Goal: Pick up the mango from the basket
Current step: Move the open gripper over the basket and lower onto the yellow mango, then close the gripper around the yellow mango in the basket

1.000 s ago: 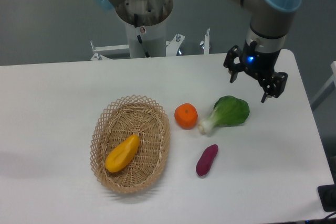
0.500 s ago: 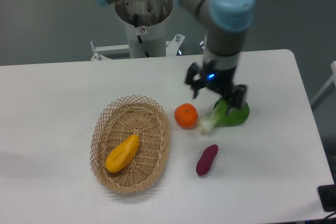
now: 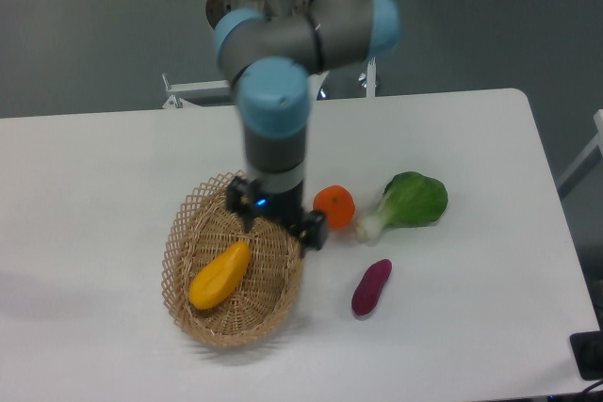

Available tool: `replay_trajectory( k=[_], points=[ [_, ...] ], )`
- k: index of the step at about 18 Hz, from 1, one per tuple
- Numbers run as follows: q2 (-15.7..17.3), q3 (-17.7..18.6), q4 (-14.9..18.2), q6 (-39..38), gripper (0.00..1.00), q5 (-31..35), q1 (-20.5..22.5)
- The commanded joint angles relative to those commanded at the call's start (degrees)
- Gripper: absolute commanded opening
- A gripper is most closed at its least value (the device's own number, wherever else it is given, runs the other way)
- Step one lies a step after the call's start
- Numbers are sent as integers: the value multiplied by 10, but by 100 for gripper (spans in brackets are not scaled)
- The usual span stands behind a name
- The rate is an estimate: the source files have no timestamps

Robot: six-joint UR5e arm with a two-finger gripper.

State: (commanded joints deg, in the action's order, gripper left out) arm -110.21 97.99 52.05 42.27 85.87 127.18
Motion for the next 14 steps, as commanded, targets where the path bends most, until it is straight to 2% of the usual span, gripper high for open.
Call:
replay_trajectory(
  k=[1, 3, 6, 14],
  points=[
    [-10, 0, -14, 2, 100, 2, -12],
    [-32, -4, -18, 3, 100, 16, -19],
    [-47, 0, -27, 2, 100, 32, -38],
    [-61, 9, -34, 2, 100, 35, -45]
  ],
)
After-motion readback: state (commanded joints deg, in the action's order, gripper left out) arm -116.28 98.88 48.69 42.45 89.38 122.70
